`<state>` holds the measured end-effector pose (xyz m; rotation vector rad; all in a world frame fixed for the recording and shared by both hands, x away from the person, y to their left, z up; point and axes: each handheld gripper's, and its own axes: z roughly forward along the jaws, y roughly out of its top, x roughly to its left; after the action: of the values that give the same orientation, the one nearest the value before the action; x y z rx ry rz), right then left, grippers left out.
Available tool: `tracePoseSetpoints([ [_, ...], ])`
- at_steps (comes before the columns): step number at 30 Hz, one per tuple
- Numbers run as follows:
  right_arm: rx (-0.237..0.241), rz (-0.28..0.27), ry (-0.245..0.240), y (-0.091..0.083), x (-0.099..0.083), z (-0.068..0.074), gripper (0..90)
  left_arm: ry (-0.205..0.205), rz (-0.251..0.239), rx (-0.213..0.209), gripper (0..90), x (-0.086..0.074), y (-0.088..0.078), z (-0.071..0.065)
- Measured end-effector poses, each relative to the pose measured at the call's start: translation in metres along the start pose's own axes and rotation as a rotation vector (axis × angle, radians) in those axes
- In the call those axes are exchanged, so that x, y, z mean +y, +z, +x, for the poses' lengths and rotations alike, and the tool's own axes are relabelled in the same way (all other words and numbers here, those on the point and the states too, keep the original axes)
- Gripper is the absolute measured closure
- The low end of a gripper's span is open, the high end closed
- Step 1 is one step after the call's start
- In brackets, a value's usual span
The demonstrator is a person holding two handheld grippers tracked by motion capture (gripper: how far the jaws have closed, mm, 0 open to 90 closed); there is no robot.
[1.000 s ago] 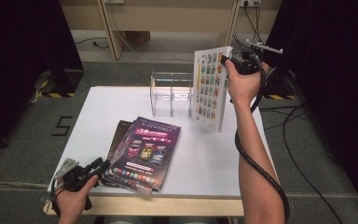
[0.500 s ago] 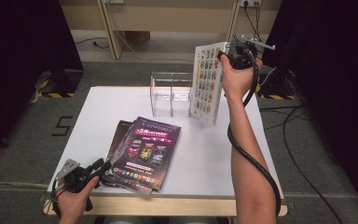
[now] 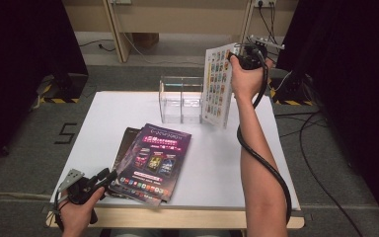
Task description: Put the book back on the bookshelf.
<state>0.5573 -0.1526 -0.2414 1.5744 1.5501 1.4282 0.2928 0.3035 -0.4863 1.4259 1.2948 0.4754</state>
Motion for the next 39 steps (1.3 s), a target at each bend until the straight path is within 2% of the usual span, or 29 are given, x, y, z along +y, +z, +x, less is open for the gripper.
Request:
tracePoseSetpoints([
  [7,-0.002,-0.025,-0.022,0.007,0.002,0.005,74.3,0.003,0.003,0.002,59.6,-0.001,0.000,0.001],
  [12,-0.006,-0.042,-0.013,0.011,0.004,0.006,74.3,0.013,-0.007,0.007,60.7,0.000,-0.002,0.001],
  [22,-0.033,-0.070,-0.047,0.027,0.002,0.007,74.3,0.017,-0.009,0.011,60.9,-0.002,-0.002,0.002],
  [27,-0.053,-0.060,-0.069,0.039,-0.006,0.006,74.2,0.020,-0.004,0.005,60.9,-0.003,-0.001,0.001],
  [30,-0.061,-0.053,-0.075,0.044,-0.018,0.003,74.2,0.019,-0.006,0.007,61.0,-0.002,-0.003,0.002],
  [39,-0.067,-0.085,-0.129,0.029,-0.038,0.005,73.6,0.013,-0.009,0.018,60.8,-0.002,-0.005,0.005],
])
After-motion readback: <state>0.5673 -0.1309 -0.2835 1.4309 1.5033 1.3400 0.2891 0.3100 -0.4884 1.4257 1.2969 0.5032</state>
